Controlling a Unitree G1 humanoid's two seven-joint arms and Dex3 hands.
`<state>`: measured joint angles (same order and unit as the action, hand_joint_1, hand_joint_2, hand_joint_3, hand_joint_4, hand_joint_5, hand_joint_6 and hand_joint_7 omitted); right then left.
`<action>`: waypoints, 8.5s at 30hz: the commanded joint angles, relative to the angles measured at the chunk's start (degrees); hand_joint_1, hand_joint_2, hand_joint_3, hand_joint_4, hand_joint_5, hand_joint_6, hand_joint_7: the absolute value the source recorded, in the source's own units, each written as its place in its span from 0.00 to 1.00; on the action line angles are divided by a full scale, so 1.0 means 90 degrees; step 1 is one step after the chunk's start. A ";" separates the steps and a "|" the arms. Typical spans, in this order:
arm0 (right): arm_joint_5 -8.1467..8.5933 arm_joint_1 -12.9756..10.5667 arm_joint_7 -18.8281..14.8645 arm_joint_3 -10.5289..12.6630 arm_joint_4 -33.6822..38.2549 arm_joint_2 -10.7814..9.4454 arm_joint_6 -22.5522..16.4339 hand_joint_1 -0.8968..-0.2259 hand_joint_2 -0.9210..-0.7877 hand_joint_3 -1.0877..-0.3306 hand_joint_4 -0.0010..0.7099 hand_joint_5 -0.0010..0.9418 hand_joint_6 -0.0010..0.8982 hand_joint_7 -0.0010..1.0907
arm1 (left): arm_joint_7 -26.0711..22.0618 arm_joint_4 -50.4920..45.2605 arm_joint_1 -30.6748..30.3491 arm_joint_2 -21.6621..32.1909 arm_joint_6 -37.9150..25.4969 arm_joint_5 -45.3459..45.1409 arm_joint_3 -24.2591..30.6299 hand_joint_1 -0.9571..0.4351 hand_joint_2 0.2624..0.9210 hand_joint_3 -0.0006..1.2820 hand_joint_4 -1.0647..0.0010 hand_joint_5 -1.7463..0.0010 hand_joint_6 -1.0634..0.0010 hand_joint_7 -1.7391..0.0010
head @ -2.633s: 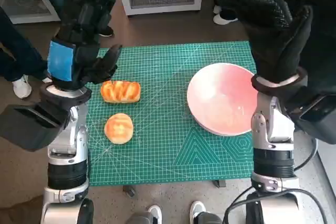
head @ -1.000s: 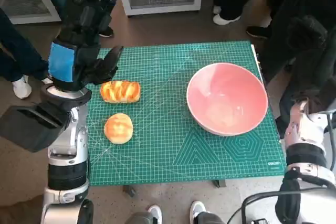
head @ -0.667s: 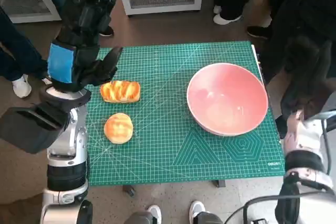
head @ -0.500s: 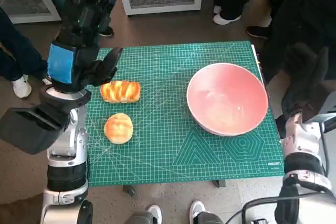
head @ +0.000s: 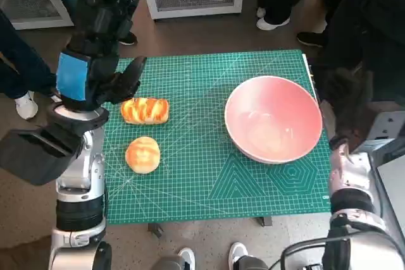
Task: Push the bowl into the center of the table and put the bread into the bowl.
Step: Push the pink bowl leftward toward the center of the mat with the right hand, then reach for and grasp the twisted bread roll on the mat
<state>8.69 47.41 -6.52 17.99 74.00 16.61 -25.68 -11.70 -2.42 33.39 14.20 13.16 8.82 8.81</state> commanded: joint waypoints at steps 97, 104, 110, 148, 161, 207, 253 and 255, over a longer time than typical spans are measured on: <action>-0.0151 0.0494 -0.0523 -0.0308 -0.0024 -0.1605 0.0181 0.49 0.00 0.34 0.44 0.00 0.35 0.24 | 0.0267 -0.0566 -0.0426 0.0151 -0.0256 -0.0201 0.0176 0.15 1.00 0.34 0.75 1.00 0.89 0.73; -0.0102 0.0664 -0.0664 -0.0278 -0.0309 -0.1330 0.0058 0.46 0.00 0.34 0.44 0.00 0.34 0.25 | 0.0260 -0.0570 -0.0434 0.0166 -0.0241 -0.0182 0.0202 0.15 1.00 0.34 0.75 1.00 0.89 0.73; -0.0089 0.0769 -0.0896 -0.0279 -0.0711 -0.1102 -0.0765 0.45 0.00 0.36 0.46 0.01 0.34 0.25 | 0.0237 -0.0536 -0.0395 0.0186 -0.0233 -0.0131 0.0243 0.15 1.00 0.33 0.75 1.00 0.89 0.74; 0.1092 -0.0133 -0.2524 -0.0954 -0.5459 -0.0842 -0.1291 0.37 0.00 0.45 0.46 0.00 0.33 0.28 | 0.0003 -0.0118 0.0075 0.0227 0.0148 -0.0030 0.0211 0.14 1.00 0.33 0.75 1.00 0.87 0.76; 0.1057 -0.0290 -0.2365 -0.0983 -0.5735 -0.0881 -0.1033 0.40 0.00 0.45 0.45 0.00 0.32 0.28 | -0.0665 -0.0744 -0.0034 0.1513 -0.0581 -0.0597 0.0260 0.08 1.00 0.16 0.85 1.00 0.89 0.81; 0.1125 -0.0332 -0.2379 -0.0982 -0.5714 -0.0892 -0.0952 0.33 0.00 0.45 0.45 0.00 0.29 0.31 | -0.3805 -0.1657 0.1701 0.3812 -0.6787 -0.4420 -0.3678 0.53 0.62 0.00 0.84 0.99 0.77 0.95; 0.1203 -0.0351 -0.2395 -0.0937 -0.5841 -0.0816 -0.0827 0.34 0.00 0.45 0.45 0.00 0.28 0.33 | -0.3345 0.2551 0.2143 0.2285 -0.5094 -0.5535 -0.4260 0.47 0.63 0.00 0.65 0.98 0.65 0.97; 0.1209 -0.0357 -0.2390 -0.0941 -0.5867 -0.0820 -0.0808 0.34 0.00 0.45 0.45 0.00 0.28 0.33 | -0.3310 0.2707 0.2168 0.2245 -0.5012 -0.5557 -0.4271 0.47 0.63 0.00 0.65 0.98 0.65 0.98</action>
<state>19.14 45.22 -28.00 9.33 21.14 8.88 -33.81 -42.20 19.87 51.17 35.12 -33.00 -40.29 -29.39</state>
